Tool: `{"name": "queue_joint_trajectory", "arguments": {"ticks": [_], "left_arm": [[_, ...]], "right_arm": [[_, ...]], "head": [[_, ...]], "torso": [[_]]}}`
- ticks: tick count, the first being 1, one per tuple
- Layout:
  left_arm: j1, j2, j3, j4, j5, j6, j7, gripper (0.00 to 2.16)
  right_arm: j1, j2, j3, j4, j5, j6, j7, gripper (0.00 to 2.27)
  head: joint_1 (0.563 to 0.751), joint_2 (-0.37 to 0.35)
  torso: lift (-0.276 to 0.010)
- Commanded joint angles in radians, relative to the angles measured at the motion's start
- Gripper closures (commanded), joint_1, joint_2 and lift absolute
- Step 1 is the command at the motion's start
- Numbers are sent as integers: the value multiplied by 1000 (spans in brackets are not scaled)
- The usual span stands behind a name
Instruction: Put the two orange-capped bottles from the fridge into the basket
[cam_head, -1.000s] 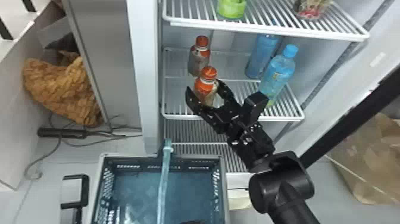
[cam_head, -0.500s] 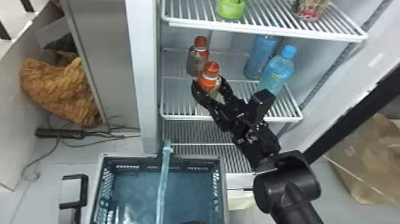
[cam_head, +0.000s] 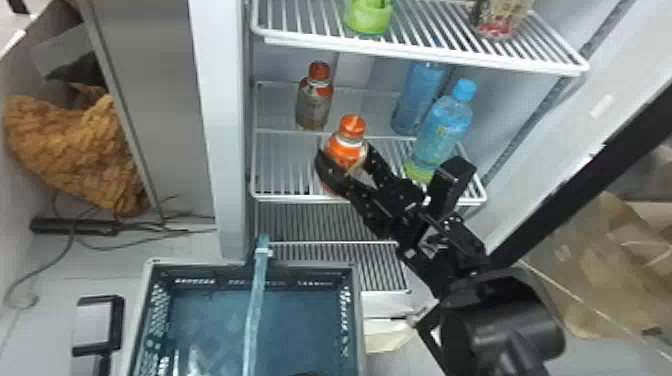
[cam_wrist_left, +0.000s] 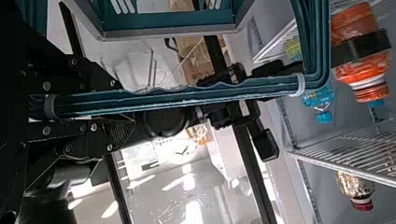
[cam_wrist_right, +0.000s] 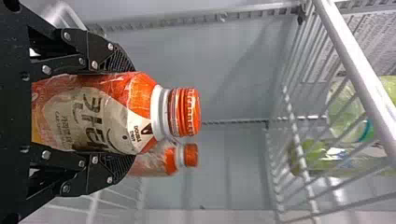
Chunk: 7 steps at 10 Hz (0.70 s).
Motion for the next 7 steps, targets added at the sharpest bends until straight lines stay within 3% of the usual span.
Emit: {"name": "queue_joint_trajectory", "arguments": {"ticks": [1,3,7], "left_arm": [[-2,0,-2,0,0,0,0,1202],[0,-2,0,0,0,0,-2,1202],[-5,0,-2,0,-12,7,-5,1202]], "right_arm": [[102,-4,-61,-174,-12,184,37,763],[230,10,-126,-353,-2,314,57,763],[343,16,-150,-579,-16,500,103,763]], "head": [[695,-231],[695,-251],[695,-289]], "torso": [[-235],[-235],[-235]]}}
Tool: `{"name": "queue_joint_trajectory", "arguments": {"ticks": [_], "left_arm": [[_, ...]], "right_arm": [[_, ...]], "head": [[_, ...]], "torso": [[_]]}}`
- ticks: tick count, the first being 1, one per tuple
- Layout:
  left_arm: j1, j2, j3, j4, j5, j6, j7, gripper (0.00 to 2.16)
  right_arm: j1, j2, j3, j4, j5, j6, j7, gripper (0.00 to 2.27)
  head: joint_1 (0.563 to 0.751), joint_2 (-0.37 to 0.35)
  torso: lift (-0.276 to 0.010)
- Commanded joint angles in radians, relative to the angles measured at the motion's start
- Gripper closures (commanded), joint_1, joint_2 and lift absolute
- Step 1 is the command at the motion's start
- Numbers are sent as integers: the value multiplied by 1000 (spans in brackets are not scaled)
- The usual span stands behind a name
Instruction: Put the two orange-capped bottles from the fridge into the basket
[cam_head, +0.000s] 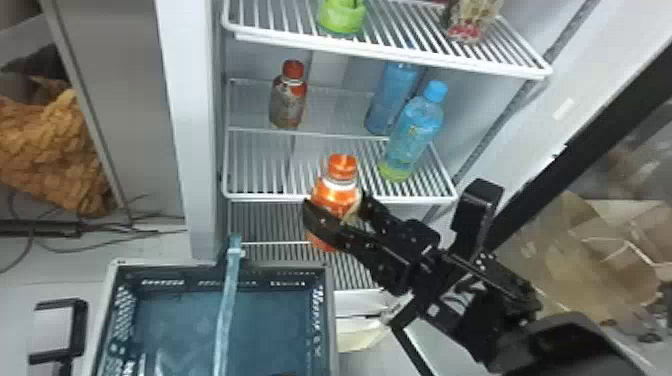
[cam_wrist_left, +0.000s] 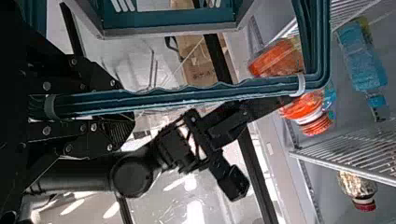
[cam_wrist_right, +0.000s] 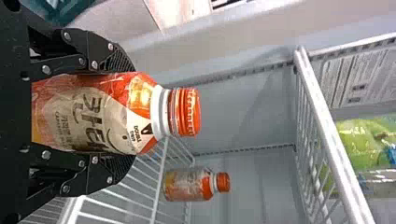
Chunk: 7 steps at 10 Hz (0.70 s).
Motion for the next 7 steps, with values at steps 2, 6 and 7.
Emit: {"name": "queue_joint_trajectory", "arguments": {"ticks": [2,6,7], "left_arm": [[0,-1,0,0,-4,1,0,1202],[0,-1,2,0,-8,1,0,1202],[0,-1,2,0,-10,1,0,1202]], "right_arm": [[41,-4,7,-96,-4,149,33,763],[38,-21,5,-243,44,449,76,763],[38,-29,7,-287,60,518,90,763]], "head": [[695,-277],[695,-262],[695,-265]], "torso": [[-235],[-235],[-235]]}}
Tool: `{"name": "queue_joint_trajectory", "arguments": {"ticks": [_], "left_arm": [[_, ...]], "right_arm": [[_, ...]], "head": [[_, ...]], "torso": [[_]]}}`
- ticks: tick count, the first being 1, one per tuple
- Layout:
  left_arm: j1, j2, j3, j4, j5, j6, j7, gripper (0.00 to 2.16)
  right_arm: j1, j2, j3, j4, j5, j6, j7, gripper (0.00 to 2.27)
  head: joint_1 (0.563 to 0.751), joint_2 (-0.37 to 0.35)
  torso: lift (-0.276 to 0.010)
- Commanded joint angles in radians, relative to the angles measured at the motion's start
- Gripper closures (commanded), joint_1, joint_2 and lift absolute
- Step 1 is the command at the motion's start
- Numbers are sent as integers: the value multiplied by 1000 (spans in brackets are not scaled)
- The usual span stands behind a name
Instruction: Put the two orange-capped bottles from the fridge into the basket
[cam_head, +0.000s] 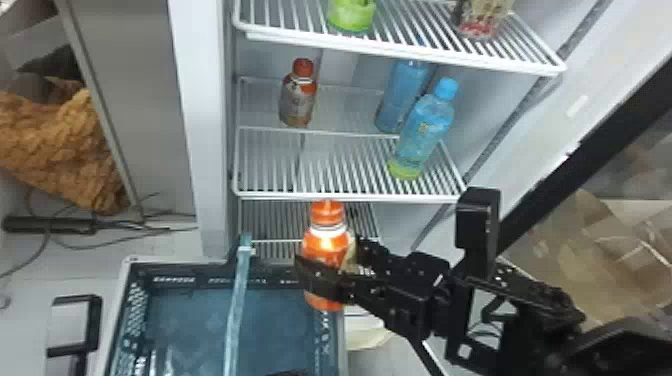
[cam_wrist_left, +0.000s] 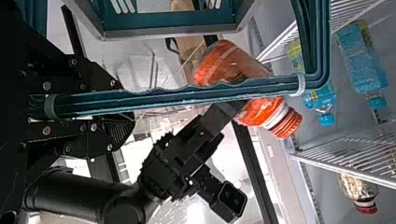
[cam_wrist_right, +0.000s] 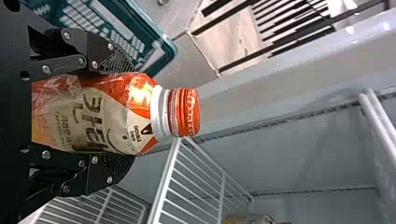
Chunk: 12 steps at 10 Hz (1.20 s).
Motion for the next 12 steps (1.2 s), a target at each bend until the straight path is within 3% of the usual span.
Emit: {"name": "queue_joint_trajectory", "arguments": {"ticks": [1,5,10,12], "left_arm": [[0,0,0,0,-2,2,0,1202],[-5,2,0,0,-4,2,0,1202],[-15,5,-8,2,-10,2,2,1202],[-12,3,-8,5,-8,0,2,1202]], "right_arm": [[-5,-12,3,-60,26,114,17,763],[-56,-31,41,-95,40,320,63,763],[-196,-44,167,178,4,310,115,763],[-196,-41,177,185,8,308,118,595]], "head": [[695,-270],[695,-282],[695,-213],[695,-181]], "torso": [[-235],[-235],[-235],[-235]]}}
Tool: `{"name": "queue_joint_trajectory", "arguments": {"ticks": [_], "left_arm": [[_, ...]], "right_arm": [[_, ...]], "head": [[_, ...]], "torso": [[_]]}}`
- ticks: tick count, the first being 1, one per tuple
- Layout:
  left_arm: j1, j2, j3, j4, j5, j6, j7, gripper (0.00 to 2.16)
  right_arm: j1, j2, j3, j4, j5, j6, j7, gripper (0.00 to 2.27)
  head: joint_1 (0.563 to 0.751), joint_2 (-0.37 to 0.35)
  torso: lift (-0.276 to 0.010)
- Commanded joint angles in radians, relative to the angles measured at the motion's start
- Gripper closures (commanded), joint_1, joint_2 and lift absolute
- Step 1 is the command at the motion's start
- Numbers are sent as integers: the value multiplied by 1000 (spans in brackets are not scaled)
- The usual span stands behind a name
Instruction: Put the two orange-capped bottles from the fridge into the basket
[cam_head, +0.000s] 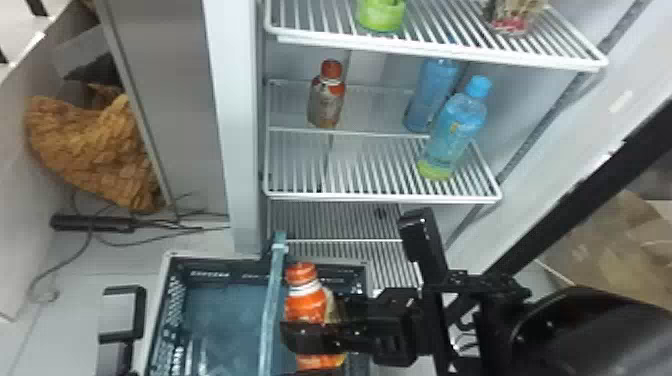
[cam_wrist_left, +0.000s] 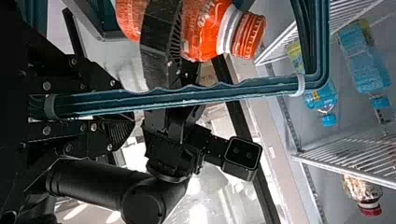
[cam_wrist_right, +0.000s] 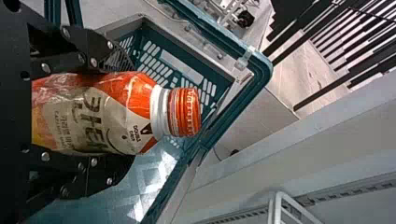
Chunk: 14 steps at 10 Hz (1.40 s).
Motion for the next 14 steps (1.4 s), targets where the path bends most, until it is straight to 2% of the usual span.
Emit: {"name": "queue_joint_trajectory", "arguments": {"ticks": [1,4,7,11,14], "left_arm": [[2,0,2,1,1,-1,0,1202],[2,0,2,1,1,1,0,1202],[2,0,2,1,3,4,-1,1202],[5,1,4,-2,-1,11,-1,1202],[2,3,0,1,-7,11,-1,1202]], "right_arm": [[1,-1,-4,-2,0,-4,0,452],[9,2,-22,-15,2,-28,0,136],[36,13,-82,-56,20,-173,-23,107],[129,70,-168,-34,43,-669,-208,119],[102,96,-170,125,37,-1017,-316,119]], "head": [[695,-177],[695,-176],[695,-192],[695,-257],[695,-300]], "torso": [[-235],[-235],[-235],[-235],[-235]]}}
